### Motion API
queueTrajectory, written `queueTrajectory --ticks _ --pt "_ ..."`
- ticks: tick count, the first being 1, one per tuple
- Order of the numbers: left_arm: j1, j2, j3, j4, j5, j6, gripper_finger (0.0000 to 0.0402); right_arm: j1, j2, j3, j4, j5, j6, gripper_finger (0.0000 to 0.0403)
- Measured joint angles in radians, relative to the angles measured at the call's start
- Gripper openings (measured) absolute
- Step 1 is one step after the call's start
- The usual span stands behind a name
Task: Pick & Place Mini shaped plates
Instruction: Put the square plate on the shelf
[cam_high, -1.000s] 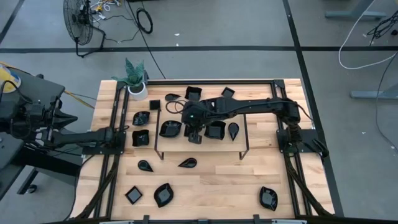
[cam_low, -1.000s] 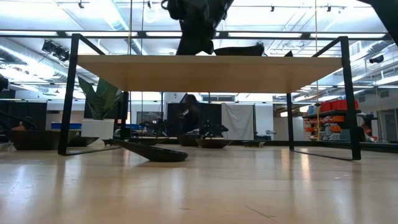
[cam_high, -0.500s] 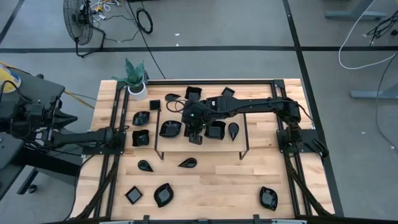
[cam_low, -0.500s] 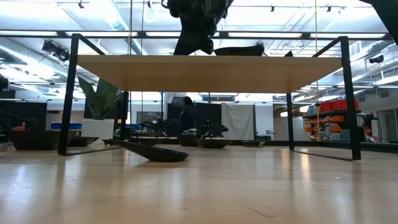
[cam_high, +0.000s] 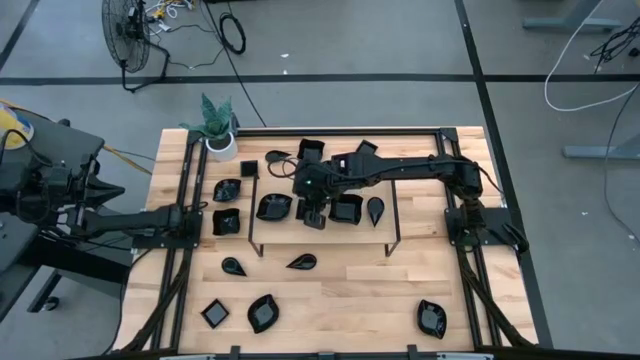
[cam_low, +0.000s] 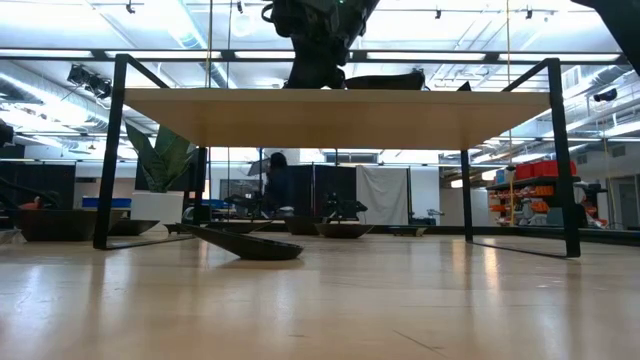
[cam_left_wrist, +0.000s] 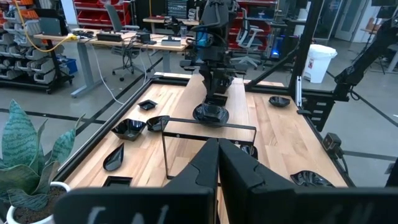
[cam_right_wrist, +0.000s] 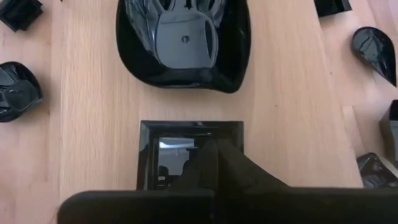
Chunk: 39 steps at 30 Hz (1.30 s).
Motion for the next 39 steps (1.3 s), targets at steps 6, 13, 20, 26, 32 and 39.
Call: queueTrajectory --ticks 6,13,20,26,32,39 --pt "0.0 0.0 0.0 0.0 0.0 0.0 0.0018 0.003 0.0 0.0 -0.003 0.009 -0.008 0.0" --pt "0.0 0.0 0.0 0.0 0.0 0.0 0.0018 0.009 -0.008 0.0 -0.093 -0.102 -0.074 0.0" --pt "0.0 0.0 0.0 0.0 0.0 0.0 0.0018 0.019 -0.008 0.0 -0.101 -0.109 -0.097 0.0" --pt "0.0 0.0 0.0 0.0 0.0 0.0 0.0018 0.019 -0.008 0.0 -0.111 -0.104 -0.104 0.0" --pt "0.0 0.0 0.0 0.0 0.0 0.0 0.0018 0.019 -0.008 0.0 -0.133 -0.074 -0.126 0.0" --pt "0.0 0.0 0.0 0.0 0.0 0.0 0.0018 0.019 -0.008 0.0 -0.138 -0.074 -0.146 0.0"
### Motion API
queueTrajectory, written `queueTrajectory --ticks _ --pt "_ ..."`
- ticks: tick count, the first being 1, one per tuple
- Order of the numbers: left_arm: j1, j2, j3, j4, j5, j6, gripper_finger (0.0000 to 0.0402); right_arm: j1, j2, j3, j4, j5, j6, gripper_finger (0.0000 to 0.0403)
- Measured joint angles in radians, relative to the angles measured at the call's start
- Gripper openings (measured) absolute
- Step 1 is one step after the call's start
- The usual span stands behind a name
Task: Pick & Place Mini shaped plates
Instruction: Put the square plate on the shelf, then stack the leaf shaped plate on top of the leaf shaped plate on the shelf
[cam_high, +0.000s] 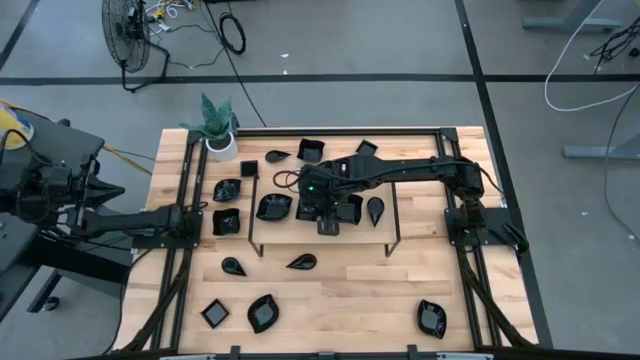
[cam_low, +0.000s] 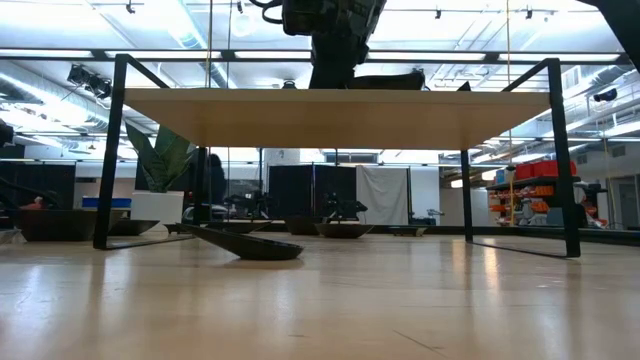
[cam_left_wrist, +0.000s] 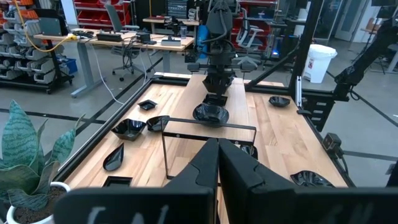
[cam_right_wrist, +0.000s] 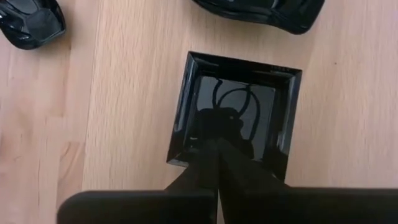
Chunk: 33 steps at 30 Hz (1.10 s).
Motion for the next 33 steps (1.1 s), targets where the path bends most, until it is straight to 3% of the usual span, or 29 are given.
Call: queueTrajectory --ticks 19,33 --pt "0.0 0.0 0.0 0.0 0.0 0.0 0.0018 0.0 0.0 0.0 0.003 -0.002 -0.047 0.0" --pt "0.0 0.0 0.0 0.0 0.0 0.0 0.0018 0.002 -0.005 0.0 -0.007 -0.063 -0.092 0.0"
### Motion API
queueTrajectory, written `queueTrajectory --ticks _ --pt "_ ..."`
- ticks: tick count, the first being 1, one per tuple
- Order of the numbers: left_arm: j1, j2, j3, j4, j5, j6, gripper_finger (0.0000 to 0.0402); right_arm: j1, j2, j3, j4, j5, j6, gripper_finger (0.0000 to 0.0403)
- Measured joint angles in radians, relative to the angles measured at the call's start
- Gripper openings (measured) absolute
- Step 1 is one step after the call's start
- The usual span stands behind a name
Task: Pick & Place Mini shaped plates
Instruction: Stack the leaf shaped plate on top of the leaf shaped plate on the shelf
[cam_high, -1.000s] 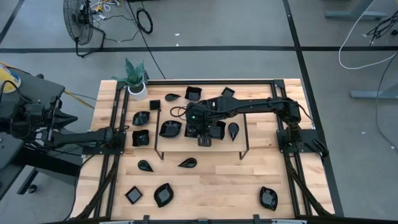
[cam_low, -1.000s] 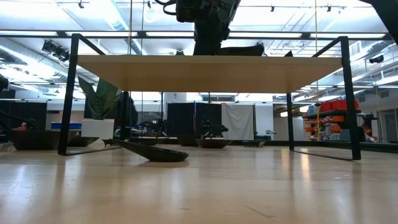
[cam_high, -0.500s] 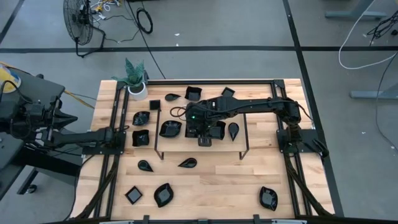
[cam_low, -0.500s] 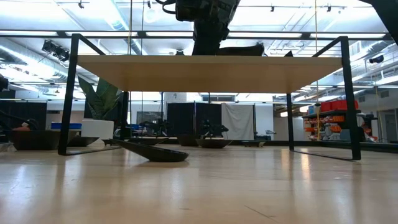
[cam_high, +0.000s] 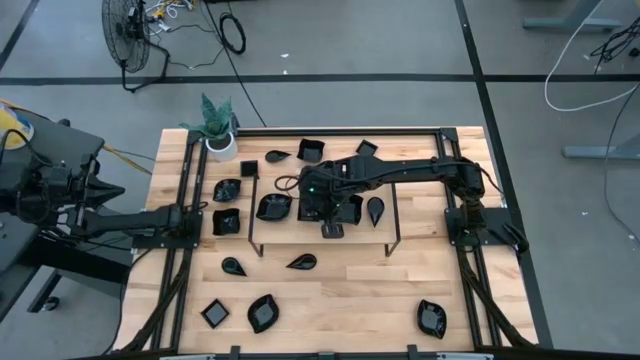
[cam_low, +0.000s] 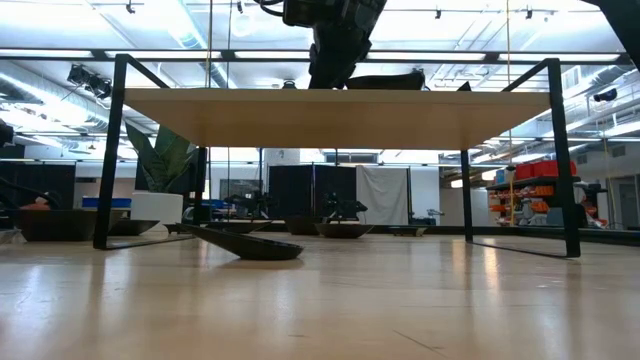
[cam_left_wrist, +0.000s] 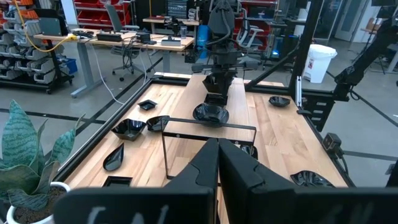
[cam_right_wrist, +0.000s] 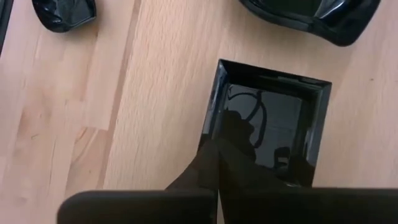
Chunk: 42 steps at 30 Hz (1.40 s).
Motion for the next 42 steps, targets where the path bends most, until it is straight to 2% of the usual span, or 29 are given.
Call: queueTrajectory --ticks 5,9,13,17,23,32,35,42 --pt "0.0 0.0 0.0 0.0 0.0 0.0 0.0018 0.0 -0.015 0.0 0.012 0.002 0.001 0.0" --pt "0.0 0.0 0.0 0.0 0.0 0.0 0.0018 0.009 -0.074 0.0 0.04 0.011 0.011 0.0" --pt "0.0 0.0 0.0 0.0 0.0 0.0 0.0018 0.044 -0.126 0.0 0.038 0.066 0.031 0.0" --pt "0.0 0.0 0.0 0.0 0.0 0.0 0.0018 0.077 -0.154 0.0 0.03 0.072 0.089 0.0" --pt "0.0 0.0 0.0 0.0 0.0 0.0 0.0018 0.141 -0.16 0.0 0.015 0.14 0.161 0.0" --pt "0.0 0.0 0.0 0.0 0.0 0.0 0.0018 0.236 -0.16 -0.001 0.011 0.142 0.195 0.0" --pt "0.0 0.0 0.0 0.0 0.0 0.0 0.0018 0.264 -0.168 -0.039 0.057 0.142 0.195 0.0" --pt "0.0 0.0 0.0 0.0 0.0 0.0 0.0018 0.368 -0.275 -0.259 0.216 0.145 0.23 0.0"
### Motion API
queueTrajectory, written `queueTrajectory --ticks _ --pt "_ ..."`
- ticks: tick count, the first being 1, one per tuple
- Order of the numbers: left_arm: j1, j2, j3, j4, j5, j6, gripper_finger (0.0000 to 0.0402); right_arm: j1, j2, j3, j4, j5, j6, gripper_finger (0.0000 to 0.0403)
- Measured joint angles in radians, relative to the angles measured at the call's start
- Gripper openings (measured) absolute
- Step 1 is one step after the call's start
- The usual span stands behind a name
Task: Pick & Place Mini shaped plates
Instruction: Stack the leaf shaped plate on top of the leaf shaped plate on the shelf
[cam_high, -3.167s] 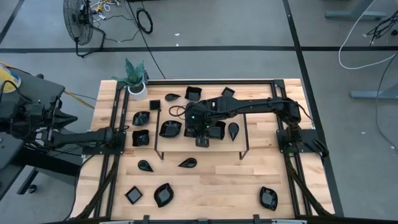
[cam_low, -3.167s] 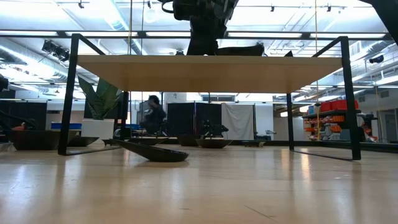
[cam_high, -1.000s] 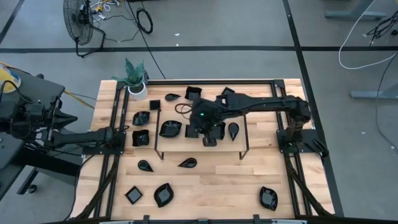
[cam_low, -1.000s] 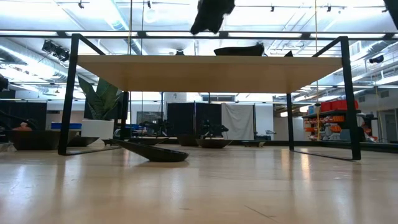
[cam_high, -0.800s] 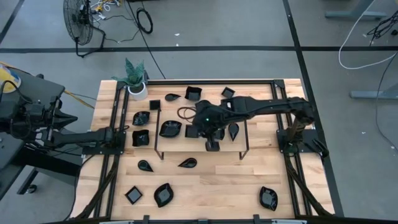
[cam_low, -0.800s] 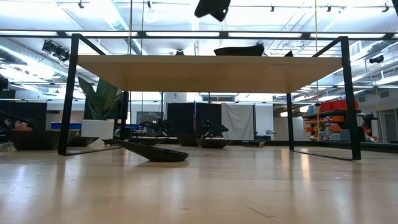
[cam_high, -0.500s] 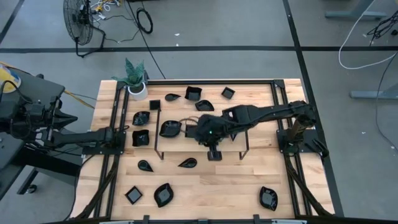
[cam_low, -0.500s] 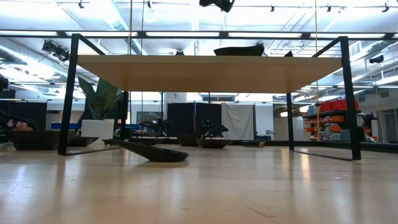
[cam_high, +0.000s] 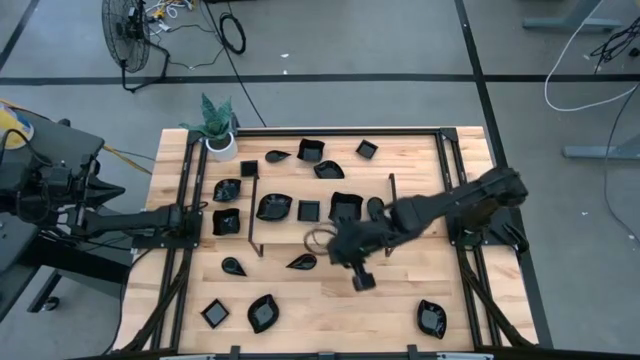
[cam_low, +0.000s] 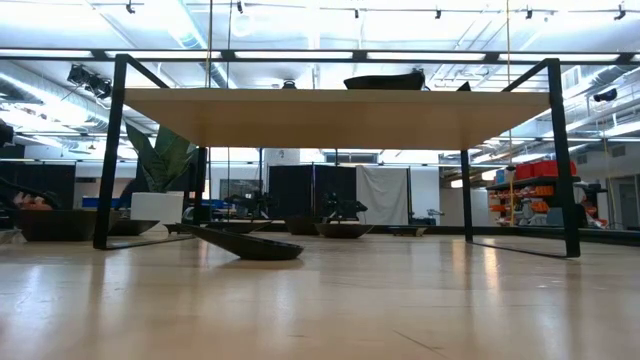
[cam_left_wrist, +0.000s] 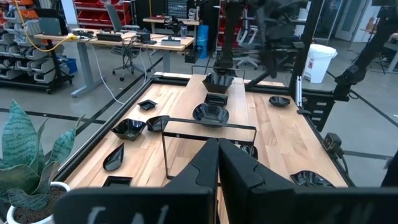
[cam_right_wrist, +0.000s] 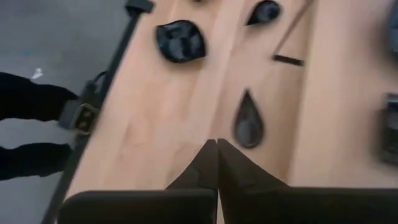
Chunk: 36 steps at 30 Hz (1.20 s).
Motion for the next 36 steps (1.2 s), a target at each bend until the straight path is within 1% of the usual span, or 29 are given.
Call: queueTrajectory --ticks 2,7,9,13,16,22,27,30,36 --pt "0.0 0.0 0.001 0.0 0.0 -0.001 0.0018 0.035 -0.041 -0.076 0.028 0.013 0.018 0.0" --pt "0.0 0.0 0.0 0.0 0.0 0.0 0.0018 0.13 -0.168 -0.269 0.076 0.139 0.07 0.0" --pt "0.0 0.0 0.0 0.0 0.0 0.0 0.0018 0.173 -0.213 -0.343 0.082 0.17 0.071 0.0" --pt "0.0 0.0 0.001 0.0 0.0 0.0 0.0018 0.264 -0.28 -0.461 0.082 0.18 0.146 0.0004" --pt "0.0 0.0 0.0 0.0 0.0 0.0 0.0018 0.338 -0.309 -0.525 0.079 0.18 0.211 0.0011" --pt "0.0 0.0 0.0 0.0 0.0 0.0 0.0018 0.467 -0.326 -0.559 0.044 0.169 0.227 0.0017" --pt "0.0 0.0 0.0 0.0 0.0 0.0 0.0018 0.538 -0.328 -0.559 0.034 0.17 0.226 0.0018" --pt "0.0 0.0 0.0 0.0 0.0 0.0 0.0018 0.569 -0.319 -0.559 0.035 0.16 0.19 0.0018" --pt "0.0 0.0 0.0 0.0 0.0 0.0 0.0018 0.587 -0.285 -0.559 0.034 0.006 0.079 0.0027"
